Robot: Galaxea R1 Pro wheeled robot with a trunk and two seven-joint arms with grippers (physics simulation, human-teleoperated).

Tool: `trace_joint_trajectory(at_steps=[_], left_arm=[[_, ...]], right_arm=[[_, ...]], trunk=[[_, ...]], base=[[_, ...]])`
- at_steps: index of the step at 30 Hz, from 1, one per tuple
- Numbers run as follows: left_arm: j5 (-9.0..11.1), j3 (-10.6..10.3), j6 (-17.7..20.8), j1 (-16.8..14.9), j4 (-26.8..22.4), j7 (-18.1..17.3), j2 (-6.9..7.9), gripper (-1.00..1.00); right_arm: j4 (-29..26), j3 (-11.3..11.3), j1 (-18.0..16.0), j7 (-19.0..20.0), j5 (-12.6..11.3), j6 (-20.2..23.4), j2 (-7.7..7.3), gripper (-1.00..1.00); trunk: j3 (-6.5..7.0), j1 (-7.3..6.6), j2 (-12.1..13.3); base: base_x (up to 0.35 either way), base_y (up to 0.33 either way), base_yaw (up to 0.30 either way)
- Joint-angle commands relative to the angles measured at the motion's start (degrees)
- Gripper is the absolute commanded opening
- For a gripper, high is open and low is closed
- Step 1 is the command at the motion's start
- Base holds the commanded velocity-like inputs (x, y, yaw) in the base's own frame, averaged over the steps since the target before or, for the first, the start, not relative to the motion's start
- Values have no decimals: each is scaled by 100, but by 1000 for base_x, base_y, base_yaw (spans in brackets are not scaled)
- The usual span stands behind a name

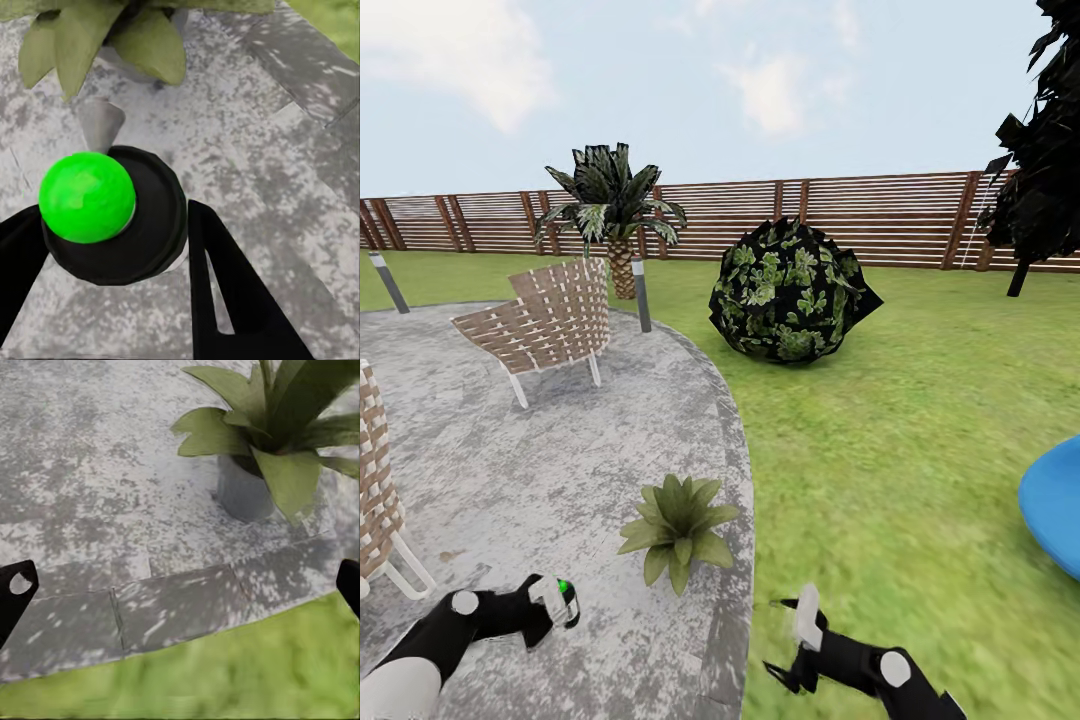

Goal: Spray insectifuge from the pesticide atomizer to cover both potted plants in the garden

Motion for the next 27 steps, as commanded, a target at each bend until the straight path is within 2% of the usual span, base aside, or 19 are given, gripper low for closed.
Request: trace_joint_trajectory(at_steps=[1,2,3,4,6,7,8,10,11,14,17,19,23,27], left_arm=[[-45,243,85,-19,1,218,-14,-100],[-38,455,417,-47,4,553,-25,-100],[-31,541,733,-64,5,733,-26,-100],[-29,618,1255,-87,6,895,-32,-100],[-35,668,1814,-131,7,995,-54,-100],[-28,685,2070,-160,7,1032,-89,-100],[-25,691,2183,-172,4,1049,-113,-100],[-20,701,2525,-236,4,1059,-154,-100],[-20,702,2711,-265,5,1056,-162,-100],[-25,700,3447,-331,9,1007,-205,-100],[-42,695,3763,-338,8,856,-323,-100],[-48,694,3833,-322,7,787,-414,-100],[-42,672,3970,-296,7,771,-547,-100],[-96,626,4567,-288,-1,766,-621,-100]], right_arm=[[144,-151,-2,-189,30,-31,-115,100],[371,-391,-2,-411,26,-37,-240,100],[483,-562,-2,-520,24,-39,-311,100],[582,-844,-2,-660,24,-42,-411,100],[665,-1240,-2,-857,27,-48,-509,100],[748,-1558,-2,-1079,28,-49,-556,100],[844,-1779,1,-1280,29,-50,-578,100],[1333,-2363,3,-2149,29,-51,-601,100],[1536,-2480,5,-2521,30,-51,-603,100],[2286,-2646,6,-3913,24,-51,-593,100],[2876,-2681,7,-4886,22,-51,-566,100],[3157,-2687,7,-5123,25,-51,-548,100],[3262,-2689,7,-5202,9,-51,-537,100],[3278,-2714,7,-5224,-13,-57,-529,100]], trunk=[[-5,-1,-2],[-5,-1,-2],[-5,-1,-2],[-5,-1,-2],[-5,-1,-2],[-5,-1,-2],[-5,-1,-2],[-5,-1,-2],[-5,-1,-2],[-5,-1,-2],[-5,-1,-2],[-5,-1,-2],[-5,-1,-2],[-5,-1,-2]], base=[[0,0,0],[0,0,0],[0,0,0],[0,0,0],[0,0,0],[0,0,0],[0,0,0],[0,0,0],[0,0,0],[0,0,0],[0,0,0],[0,0,0],[0,0,0],[0,0,0]])
